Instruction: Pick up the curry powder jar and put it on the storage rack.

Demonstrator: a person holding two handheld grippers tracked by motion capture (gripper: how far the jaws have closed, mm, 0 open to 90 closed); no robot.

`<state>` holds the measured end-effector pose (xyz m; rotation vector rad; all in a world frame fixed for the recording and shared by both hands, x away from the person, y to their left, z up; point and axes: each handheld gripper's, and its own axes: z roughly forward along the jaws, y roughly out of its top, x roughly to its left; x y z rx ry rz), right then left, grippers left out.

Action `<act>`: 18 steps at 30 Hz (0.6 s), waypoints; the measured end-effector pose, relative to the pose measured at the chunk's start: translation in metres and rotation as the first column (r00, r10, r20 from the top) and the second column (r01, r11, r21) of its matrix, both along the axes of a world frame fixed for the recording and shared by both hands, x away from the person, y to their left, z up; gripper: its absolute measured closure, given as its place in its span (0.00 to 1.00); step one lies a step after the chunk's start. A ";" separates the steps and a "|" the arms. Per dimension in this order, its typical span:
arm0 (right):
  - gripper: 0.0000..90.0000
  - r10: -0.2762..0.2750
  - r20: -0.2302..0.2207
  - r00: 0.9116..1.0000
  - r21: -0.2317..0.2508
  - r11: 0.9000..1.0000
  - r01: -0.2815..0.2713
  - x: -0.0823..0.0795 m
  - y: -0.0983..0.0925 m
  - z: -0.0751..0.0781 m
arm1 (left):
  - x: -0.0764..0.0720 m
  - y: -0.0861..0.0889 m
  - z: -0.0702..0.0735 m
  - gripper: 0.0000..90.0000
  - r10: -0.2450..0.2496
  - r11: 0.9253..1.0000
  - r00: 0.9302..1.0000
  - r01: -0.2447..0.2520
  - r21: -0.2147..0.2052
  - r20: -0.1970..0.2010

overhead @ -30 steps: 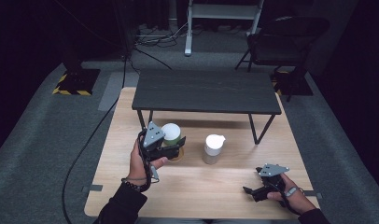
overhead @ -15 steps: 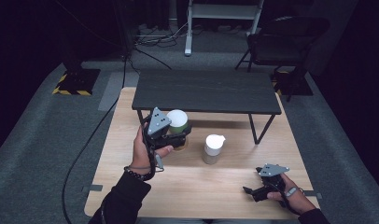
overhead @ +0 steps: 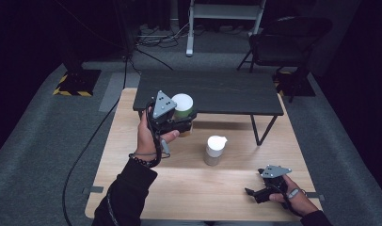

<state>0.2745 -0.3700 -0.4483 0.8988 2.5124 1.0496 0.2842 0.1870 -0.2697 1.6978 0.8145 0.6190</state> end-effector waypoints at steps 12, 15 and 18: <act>0.00 0.000 0.000 1.000 0.000 1.000 0.000 0.000 0.000 0.000 | 0.027 -0.008 0.021 0.38 0.031 0.999 0.999 -0.030 -0.023 0.032; 0.00 0.000 0.000 1.000 0.000 1.000 0.000 0.000 0.000 0.000 | 0.035 -0.009 0.022 0.38 0.027 0.999 0.999 -0.026 -0.032 0.042; 0.00 0.000 0.000 1.000 0.000 1.000 0.000 0.000 0.000 0.000 | 0.042 -0.013 0.022 0.38 0.030 0.999 0.998 -0.028 -0.036 0.050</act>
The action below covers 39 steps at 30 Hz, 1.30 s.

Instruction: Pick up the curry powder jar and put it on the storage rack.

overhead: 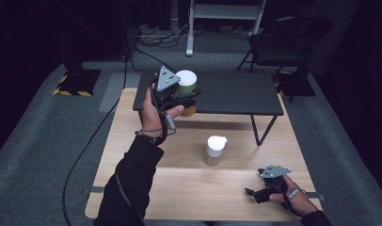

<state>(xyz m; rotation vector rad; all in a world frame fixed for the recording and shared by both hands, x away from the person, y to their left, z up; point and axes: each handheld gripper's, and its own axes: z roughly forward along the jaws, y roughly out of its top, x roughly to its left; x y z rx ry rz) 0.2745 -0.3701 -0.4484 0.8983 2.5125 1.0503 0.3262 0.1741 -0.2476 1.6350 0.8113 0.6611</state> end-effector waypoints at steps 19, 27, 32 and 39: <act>0.00 0.001 0.000 1.000 0.000 1.000 -0.001 0.000 0.000 0.000 | 0.040 -0.018 -0.002 0.38 0.035 0.999 0.999 -0.035 -0.008 -0.003; 0.00 0.001 0.000 1.000 0.000 1.000 -0.001 0.000 0.000 0.000 | 0.052 -0.020 -0.012 0.38 0.055 0.998 0.998 -0.055 -0.014 -0.015; 0.00 0.001 0.000 1.000 0.000 1.000 -0.001 0.000 0.000 0.000 | 0.056 -0.021 -0.016 0.38 0.056 0.998 0.998 -0.057 -0.007 -0.023; 0.00 0.001 0.000 1.000 0.000 1.000 -0.001 0.000 0.000 0.000 | 0.058 -0.022 -0.021 0.38 0.052 0.999 0.998 -0.052 0.000 -0.021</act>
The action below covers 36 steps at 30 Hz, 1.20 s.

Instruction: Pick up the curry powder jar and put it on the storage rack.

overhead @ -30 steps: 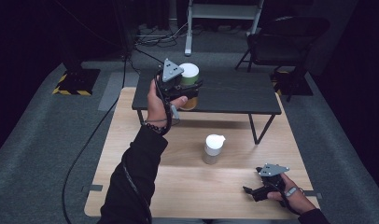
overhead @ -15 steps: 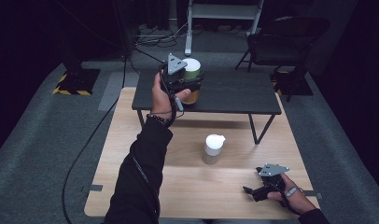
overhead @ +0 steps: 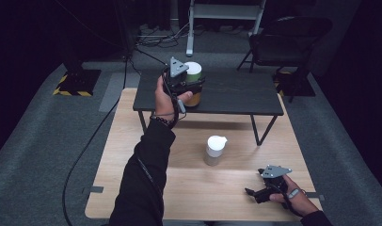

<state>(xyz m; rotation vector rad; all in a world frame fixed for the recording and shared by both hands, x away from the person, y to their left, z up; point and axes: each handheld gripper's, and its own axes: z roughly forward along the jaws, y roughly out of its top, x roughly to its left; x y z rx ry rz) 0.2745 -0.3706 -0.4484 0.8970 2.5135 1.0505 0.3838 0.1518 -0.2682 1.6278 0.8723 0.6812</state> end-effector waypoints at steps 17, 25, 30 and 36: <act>0.00 0.000 0.000 1.000 0.000 1.000 0.000 0.000 0.000 0.000 | 0.000 -0.003 -0.003 0.37 0.004 1.000 1.000 -0.005 0.028 0.012; 0.00 0.000 0.000 1.000 0.000 1.000 0.000 0.000 0.000 0.000 | 0.000 -0.004 -0.007 0.38 0.009 1.000 1.000 -0.010 0.029 0.009; 0.00 0.000 0.000 1.000 0.000 1.000 0.000 0.000 0.000 0.000 | -0.002 -0.007 -0.004 0.36 0.024 0.999 1.000 -0.024 0.038 0.019; 0.00 0.002 0.000 1.000 0.000 1.000 -0.002 0.000 0.000 0.000 | -0.006 -0.006 0.003 0.30 0.029 0.999 0.999 -0.030 0.029 0.025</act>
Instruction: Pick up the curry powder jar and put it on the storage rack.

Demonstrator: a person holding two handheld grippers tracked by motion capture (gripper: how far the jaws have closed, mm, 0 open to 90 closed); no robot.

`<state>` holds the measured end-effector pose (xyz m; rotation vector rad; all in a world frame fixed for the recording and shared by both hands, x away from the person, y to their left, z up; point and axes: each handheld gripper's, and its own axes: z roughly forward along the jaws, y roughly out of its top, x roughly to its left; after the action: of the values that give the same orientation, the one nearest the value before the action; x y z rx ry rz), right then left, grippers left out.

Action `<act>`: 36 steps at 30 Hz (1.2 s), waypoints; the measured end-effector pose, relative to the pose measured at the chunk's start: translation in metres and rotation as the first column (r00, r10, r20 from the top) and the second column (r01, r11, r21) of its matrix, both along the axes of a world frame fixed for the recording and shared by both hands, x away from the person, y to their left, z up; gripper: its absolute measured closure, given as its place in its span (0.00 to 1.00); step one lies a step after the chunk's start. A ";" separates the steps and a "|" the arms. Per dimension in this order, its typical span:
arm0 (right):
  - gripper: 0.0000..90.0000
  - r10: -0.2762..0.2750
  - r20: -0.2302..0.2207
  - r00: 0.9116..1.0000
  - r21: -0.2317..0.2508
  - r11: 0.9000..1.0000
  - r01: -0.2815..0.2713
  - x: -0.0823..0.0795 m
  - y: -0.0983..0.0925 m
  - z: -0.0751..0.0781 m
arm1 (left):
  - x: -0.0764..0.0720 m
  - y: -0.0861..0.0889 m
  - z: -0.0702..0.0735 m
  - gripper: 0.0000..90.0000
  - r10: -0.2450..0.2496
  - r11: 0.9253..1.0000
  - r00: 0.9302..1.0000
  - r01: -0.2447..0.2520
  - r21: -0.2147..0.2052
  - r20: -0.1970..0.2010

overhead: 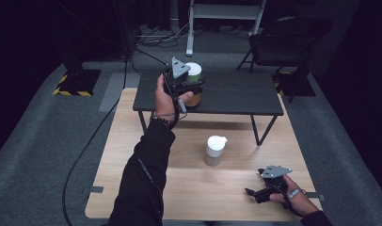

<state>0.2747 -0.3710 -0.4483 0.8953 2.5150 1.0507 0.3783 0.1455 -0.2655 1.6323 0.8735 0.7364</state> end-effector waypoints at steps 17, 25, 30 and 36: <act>0.00 0.000 0.000 1.000 0.000 1.000 0.000 0.000 0.000 0.000 | -0.016 0.003 -0.006 0.03 0.019 1.000 0.999 -0.019 -0.010 0.032; 0.00 0.000 0.000 1.000 0.000 1.000 0.000 0.000 0.000 0.000 | -0.026 0.005 -0.008 0.02 0.033 0.999 0.998 -0.034 0.022 0.044; 0.00 0.000 0.000 1.000 0.000 1.000 0.000 0.000 0.000 0.000 | -0.030 0.007 -0.010 0.02 0.040 0.999 0.998 -0.042 0.036 0.053; 0.00 -0.001 0.001 1.000 0.000 1.000 0.001 0.000 0.000 0.000 | -0.038 0.006 -0.016 0.02 0.047 0.996 0.997 -0.051 0.069 0.061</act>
<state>0.2746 -0.3709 -0.4484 0.8956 2.5141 1.0509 0.3401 0.1516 -0.2810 1.6479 0.8558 0.8542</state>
